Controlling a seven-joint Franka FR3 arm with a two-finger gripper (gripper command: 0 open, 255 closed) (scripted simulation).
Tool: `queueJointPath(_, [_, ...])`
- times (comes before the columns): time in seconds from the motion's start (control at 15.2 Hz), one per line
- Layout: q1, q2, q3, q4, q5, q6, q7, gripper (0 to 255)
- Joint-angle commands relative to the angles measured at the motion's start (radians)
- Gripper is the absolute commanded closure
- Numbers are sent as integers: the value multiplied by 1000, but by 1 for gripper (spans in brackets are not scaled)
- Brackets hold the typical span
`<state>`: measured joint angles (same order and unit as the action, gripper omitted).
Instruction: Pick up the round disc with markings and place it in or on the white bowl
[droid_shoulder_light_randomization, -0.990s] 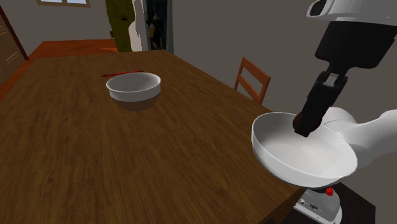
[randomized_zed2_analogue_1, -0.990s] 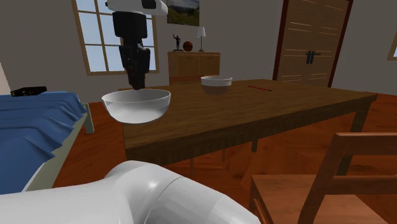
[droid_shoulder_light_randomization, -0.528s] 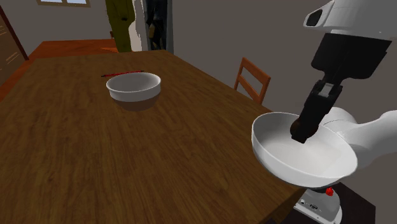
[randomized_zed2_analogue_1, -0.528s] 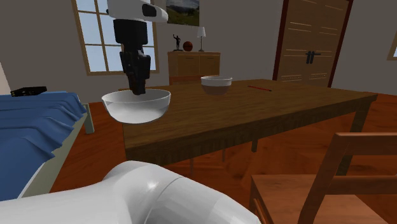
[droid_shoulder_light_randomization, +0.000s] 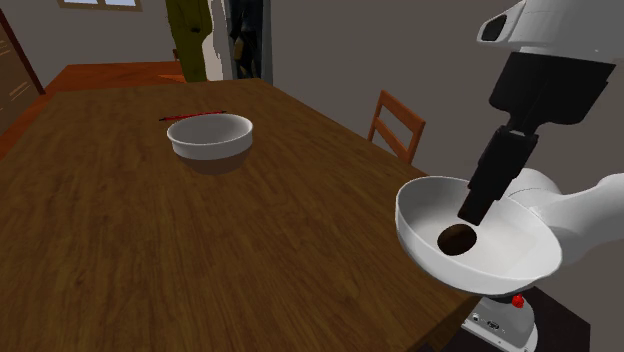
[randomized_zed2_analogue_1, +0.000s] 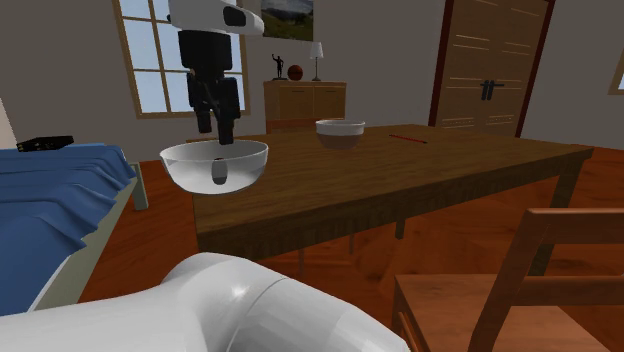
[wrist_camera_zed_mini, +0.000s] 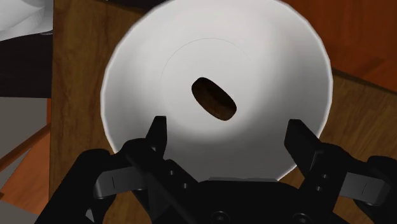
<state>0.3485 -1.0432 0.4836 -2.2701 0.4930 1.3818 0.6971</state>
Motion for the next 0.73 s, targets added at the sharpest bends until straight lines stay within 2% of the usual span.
queueJointPath(0.0, [0,0,0,0,0,0,0,0])
queueJointPath(0.26, [-16,64,-39,155,-37,-95,17,0])
queueJointPath(0.66, [-16,64,-39,155,-37,-95,17,0])
